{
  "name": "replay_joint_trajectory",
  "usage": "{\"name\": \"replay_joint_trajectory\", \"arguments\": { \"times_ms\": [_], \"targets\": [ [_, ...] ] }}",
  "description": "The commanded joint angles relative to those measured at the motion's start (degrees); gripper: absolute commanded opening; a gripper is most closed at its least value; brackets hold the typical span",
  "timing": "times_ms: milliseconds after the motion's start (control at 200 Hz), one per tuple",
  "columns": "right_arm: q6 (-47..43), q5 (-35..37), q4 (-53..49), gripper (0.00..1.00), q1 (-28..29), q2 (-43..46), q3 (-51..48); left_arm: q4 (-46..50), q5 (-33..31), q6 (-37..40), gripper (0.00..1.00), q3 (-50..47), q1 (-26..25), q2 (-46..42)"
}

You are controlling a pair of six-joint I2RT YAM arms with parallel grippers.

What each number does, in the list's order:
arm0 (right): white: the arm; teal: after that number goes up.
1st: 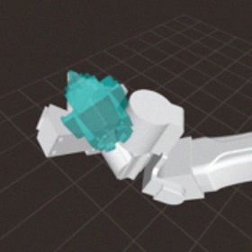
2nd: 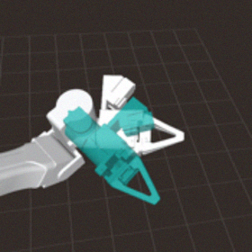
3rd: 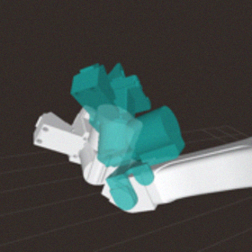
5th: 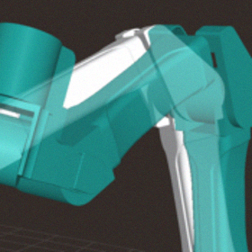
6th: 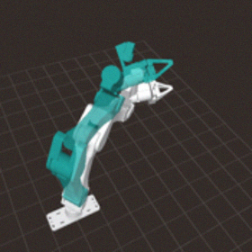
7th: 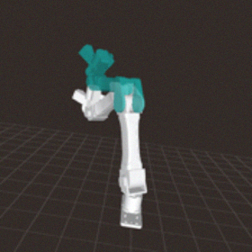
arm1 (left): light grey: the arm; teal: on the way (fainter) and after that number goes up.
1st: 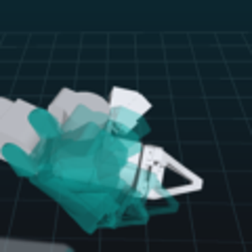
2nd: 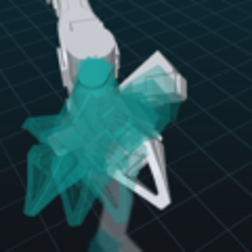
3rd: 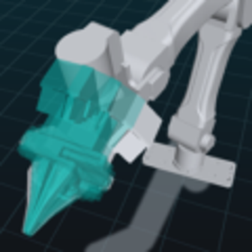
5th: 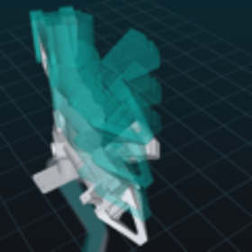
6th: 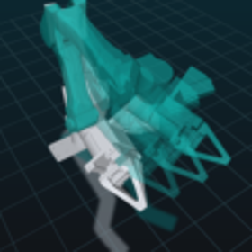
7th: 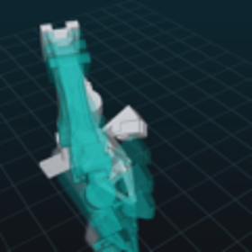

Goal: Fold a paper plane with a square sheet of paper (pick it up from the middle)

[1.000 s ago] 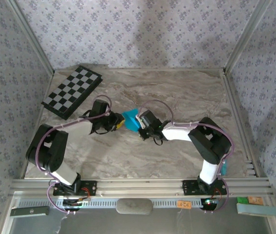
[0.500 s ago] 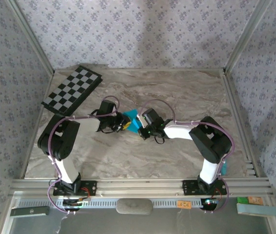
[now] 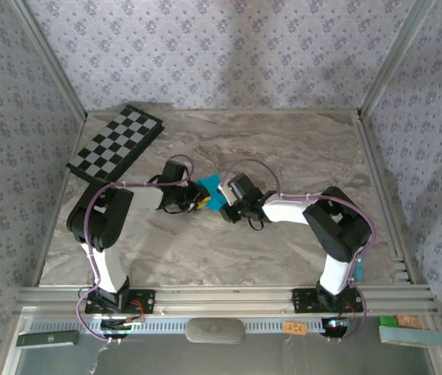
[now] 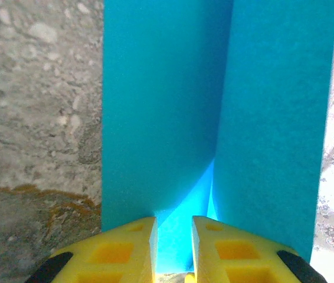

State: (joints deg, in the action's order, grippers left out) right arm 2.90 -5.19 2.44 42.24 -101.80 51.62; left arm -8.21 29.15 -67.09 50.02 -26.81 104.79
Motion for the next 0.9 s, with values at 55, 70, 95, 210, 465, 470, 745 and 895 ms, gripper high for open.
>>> {"name": "replay_joint_trajectory", "arguments": {
  "times_ms": [55, 70, 95, 210, 465, 470, 745, 895],
  "targets": [
    [-3.4, 2.2, 0.9, 0.33, 0.4, 1.6, -0.2, 3.7, -0.3, 1.2, 0.22, 0.9, -0.4, 1.5],
    [-3.5, 2.3, 0.9, 0.33, 0.5, 1.7, -0.3, 3.8, -0.3, 1.2, 0.22, 1.0, -0.4, 1.5],
    [-3.9, 2.5, 1.1, 0.33, 0.5, 1.7, -0.3, 4.1, -0.3, 1.3, 0.22, 1.0, -0.4, 1.5],
    [-5.2, 3.3, 1.8, 0.34, 0.7, 1.7, -0.5, 5.0, -0.3, 1.4, 0.21, 1.2, -0.4, 2.0],
    [-7.4, 4.8, 2.7, 0.31, 0.7, 1.4, -0.7, 7.2, -0.7, 2.3, 0.19, 1.8, -0.3, 2.3],
    [-7.5, 4.8, 2.7, 0.31, 0.7, 1.4, -0.7, 7.2, -0.7, 2.3, 0.19, 1.8, -0.3, 2.4],
    [-8.8, 1.8, 2.1, 0.15, 0.3, 1.2, 0.0, 8.6, -0.8, 3.3, 0.18, 2.4, -0.1, 2.5],
    [-8.7, -2.6, 0.1, 0.09, -0.5, 0.5, 1.0, 9.8, -0.9, 4.5, 0.18, 3.1, 0.3, 1.4]
  ]
}}
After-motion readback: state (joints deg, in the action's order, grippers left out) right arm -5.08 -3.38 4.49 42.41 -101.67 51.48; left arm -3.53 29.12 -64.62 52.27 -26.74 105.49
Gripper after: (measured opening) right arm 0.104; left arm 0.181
